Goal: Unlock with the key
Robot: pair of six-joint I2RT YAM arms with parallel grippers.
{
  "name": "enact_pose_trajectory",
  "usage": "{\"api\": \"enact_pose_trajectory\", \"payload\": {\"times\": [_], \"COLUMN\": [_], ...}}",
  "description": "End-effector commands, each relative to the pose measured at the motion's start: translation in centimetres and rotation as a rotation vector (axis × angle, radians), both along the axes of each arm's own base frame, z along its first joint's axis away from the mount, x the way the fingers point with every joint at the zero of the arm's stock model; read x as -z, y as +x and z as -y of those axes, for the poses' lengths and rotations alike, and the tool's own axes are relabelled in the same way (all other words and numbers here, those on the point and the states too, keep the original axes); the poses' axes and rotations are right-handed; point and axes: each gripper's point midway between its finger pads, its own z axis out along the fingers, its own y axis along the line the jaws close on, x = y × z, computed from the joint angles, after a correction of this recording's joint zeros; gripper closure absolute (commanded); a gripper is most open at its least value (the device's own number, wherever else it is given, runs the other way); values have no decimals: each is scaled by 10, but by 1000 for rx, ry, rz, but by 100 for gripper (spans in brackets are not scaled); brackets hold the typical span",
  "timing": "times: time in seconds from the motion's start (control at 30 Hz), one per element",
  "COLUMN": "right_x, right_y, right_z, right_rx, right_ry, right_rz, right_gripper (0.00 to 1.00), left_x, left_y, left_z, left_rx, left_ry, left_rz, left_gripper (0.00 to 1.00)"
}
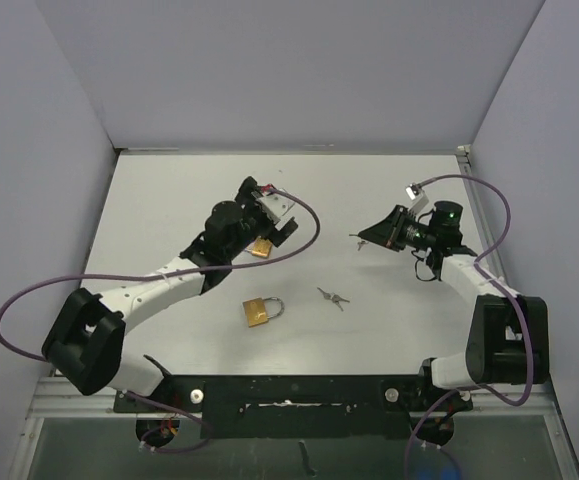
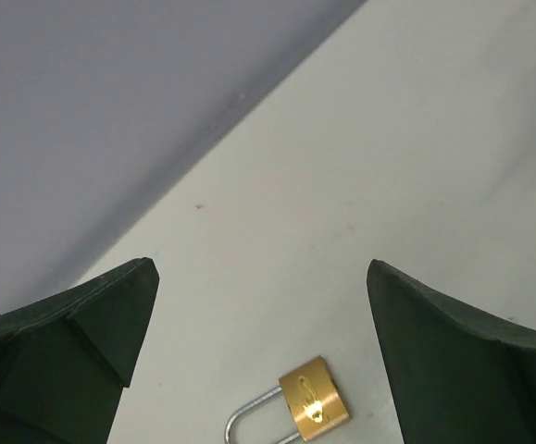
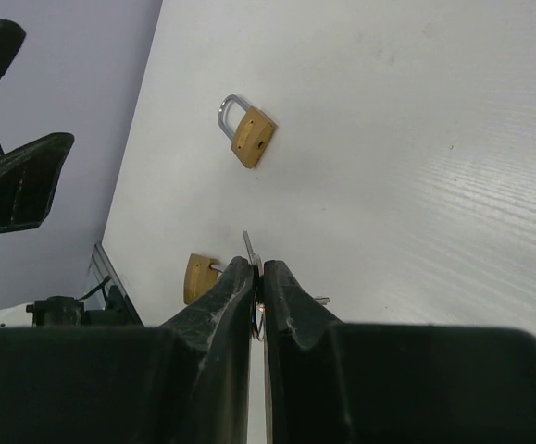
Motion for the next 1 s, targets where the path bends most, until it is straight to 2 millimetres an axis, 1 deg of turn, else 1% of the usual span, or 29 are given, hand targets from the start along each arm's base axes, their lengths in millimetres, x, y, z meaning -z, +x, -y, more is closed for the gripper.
{"api": "enact_pose_trajectory", "payload": {"times": [0.0, 0.1, 0.27, 0.4, 0.5, 0.57, 0.77, 0.97], "right_x": [-8, -7, -5, -5, -3, -2, 2, 2], "right_y": [-8, -13, -17, -20, -22, -23, -25, -25], "right_z": [-4, -8, -18, -23, -24, -25, -25, -28], "right_rx": [-26, -40, -68, -81, -85, -87, -90, -98], "right_ry": [-35, -42, -51, -54, -56, -57, -60, -57], "right_rz": [64, 67, 66, 63, 59, 55, 43, 45], "right_gripper": [100, 100, 100, 100, 100, 100, 100, 100], "left_x": [29, 42, 74, 97, 120, 131, 144, 166], "left_y": [-33, -26, -18, -12, -7, -4, 9, 26], "left_z": [10, 2, -2, -6, -12, -13, -28, -43], "left_rx": [310, 335, 350, 373, 380, 387, 367, 272], "left_ry": [-73, -50, 18, 48, 109, 135, 105, 164], "left_rz": [-413, -530, -650, -691, -686, -666, -662, -693], "left_gripper": [2, 2, 2, 2, 2, 2, 2, 2]}}
